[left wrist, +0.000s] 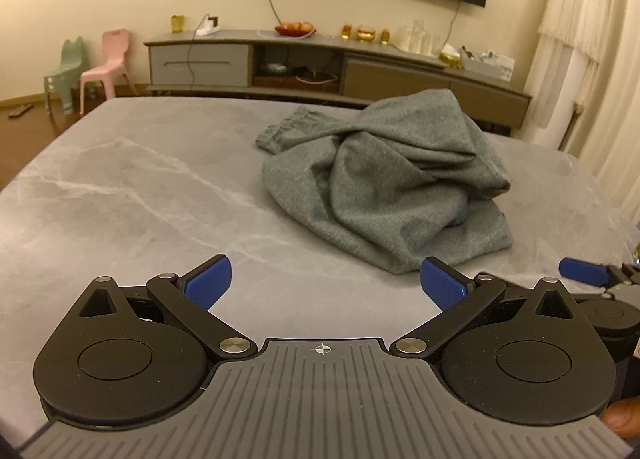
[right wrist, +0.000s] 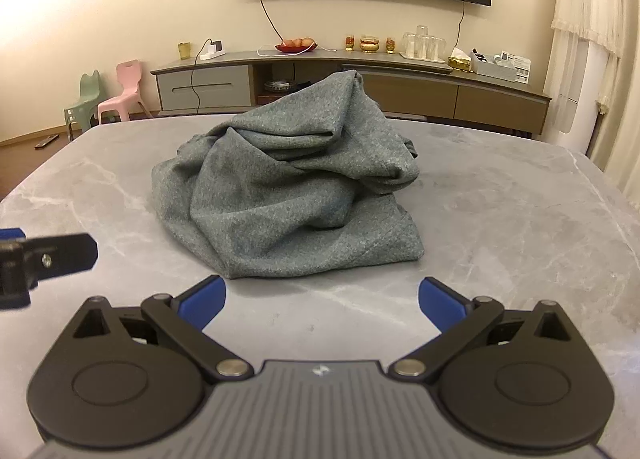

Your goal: Fold clothes

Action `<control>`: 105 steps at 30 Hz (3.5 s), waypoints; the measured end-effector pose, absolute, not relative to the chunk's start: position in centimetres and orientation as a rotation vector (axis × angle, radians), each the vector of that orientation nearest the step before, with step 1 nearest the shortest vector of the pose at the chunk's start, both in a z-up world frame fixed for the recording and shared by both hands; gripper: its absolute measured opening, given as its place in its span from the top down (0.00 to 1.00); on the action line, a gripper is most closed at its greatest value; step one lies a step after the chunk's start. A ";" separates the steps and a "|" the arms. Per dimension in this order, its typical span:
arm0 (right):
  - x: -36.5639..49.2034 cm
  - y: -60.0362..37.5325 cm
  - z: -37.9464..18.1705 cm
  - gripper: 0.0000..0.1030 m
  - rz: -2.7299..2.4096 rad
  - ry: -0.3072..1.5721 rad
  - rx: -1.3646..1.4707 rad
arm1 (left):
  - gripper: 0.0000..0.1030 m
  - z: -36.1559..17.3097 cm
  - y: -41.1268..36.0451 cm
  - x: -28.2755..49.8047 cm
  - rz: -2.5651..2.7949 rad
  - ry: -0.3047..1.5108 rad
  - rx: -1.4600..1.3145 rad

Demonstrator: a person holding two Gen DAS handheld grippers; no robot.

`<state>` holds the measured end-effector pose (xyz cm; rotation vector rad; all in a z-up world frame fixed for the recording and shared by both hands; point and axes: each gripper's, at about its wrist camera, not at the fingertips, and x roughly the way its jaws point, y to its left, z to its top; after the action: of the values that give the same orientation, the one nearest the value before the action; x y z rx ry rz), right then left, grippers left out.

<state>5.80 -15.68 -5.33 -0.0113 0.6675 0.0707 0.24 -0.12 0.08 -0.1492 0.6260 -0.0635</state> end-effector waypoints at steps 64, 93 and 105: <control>5.7 -15.4 -5.9 0.15 0.093 0.648 -0.026 | 0.09 1.1 -1.2 2.0 -0.079 0.729 -0.169; 21.2 -18.5 -0.5 0.91 0.204 0.543 0.075 | 0.30 -3.6 -1.6 19.9 -0.085 0.768 -0.171; 14.4 -27.1 -1.5 0.52 -0.200 0.597 0.125 | 0.12 -3.0 -1.4 18.5 -0.140 0.742 -0.213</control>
<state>14.35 -27.14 -1.55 0.1253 0.5972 -0.1998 18.52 -1.36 -3.01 -0.2125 0.7415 -0.1401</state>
